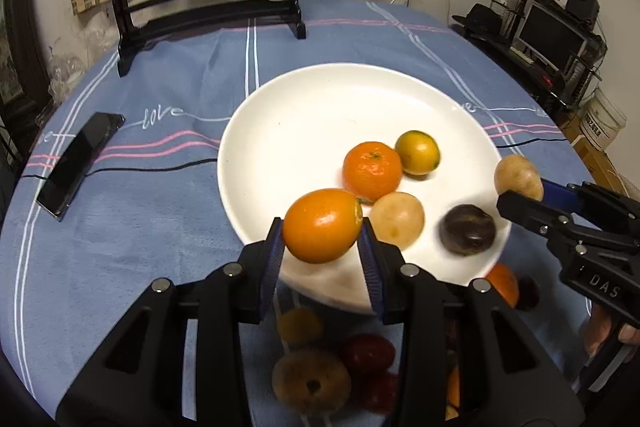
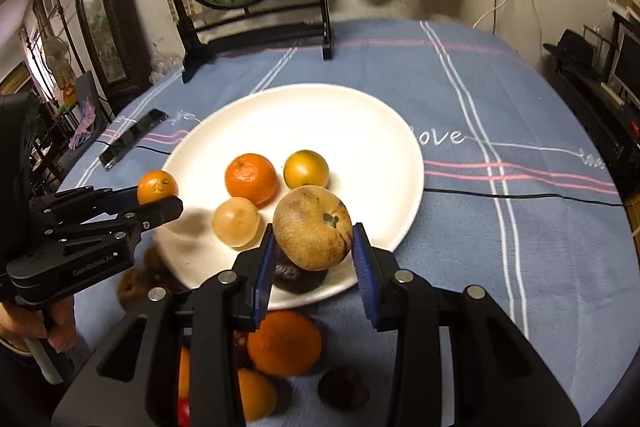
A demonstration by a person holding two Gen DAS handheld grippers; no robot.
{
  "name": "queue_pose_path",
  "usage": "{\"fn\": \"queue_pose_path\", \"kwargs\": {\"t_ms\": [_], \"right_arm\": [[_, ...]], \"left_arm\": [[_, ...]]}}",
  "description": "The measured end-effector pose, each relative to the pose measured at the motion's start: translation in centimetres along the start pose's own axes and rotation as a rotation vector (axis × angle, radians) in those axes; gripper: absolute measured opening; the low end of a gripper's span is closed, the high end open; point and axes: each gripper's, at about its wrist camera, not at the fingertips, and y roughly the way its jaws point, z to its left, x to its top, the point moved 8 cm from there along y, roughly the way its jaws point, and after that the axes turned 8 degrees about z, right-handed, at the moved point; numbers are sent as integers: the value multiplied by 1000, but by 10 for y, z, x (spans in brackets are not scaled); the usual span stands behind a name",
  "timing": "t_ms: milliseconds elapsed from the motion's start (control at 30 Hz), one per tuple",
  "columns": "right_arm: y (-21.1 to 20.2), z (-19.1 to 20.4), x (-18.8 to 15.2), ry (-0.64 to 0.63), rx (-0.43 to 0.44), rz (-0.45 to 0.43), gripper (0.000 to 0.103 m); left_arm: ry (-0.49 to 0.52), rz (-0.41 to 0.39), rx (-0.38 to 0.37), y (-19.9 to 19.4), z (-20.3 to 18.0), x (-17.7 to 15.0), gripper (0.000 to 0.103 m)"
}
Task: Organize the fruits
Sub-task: 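Lower both held fruits onto the white plate and open both grippers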
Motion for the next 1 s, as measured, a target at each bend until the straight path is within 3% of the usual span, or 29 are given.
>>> {"fn": "queue_pose_path", "kwargs": {"t_ms": [133, 267, 333, 400, 467, 733, 767, 800, 833, 1000], "right_arm": [[13, -5, 2, 22, 7, 23, 38], [15, -5, 3, 34, 16, 28, 39], [11, -5, 3, 32, 20, 16, 39], [6, -3, 1, 28, 32, 6, 39], [-1, -3, -2, 26, 35, -6, 39], [-29, -11, -27, 38, 40, -30, 39], [-31, -13, -31, 43, 41, -32, 42], [-34, -14, -35, 50, 40, -35, 60], [-38, -16, -39, 62, 34, -44, 68], [-57, -6, -61, 39, 47, -76, 70]], "left_arm": [[-12, 12, -5, 10, 2, 1, 43], [-10, -34, 12, 0, 3, 6, 68], [-12, -52, 7, -6, 3, 8, 68], [-16, -60, -2, -11, 3, 7, 77], [-30, -71, -2, -17, 5, 4, 79], [-83, -67, -26, -32, 15, -25, 88], [-90, -67, -26, -34, 16, -30, 88], [-94, -65, -27, -36, 17, -33, 88], [-96, -65, -29, -38, 17, -37, 88], [-114, -58, -40, -46, 19, -57, 90]]}}
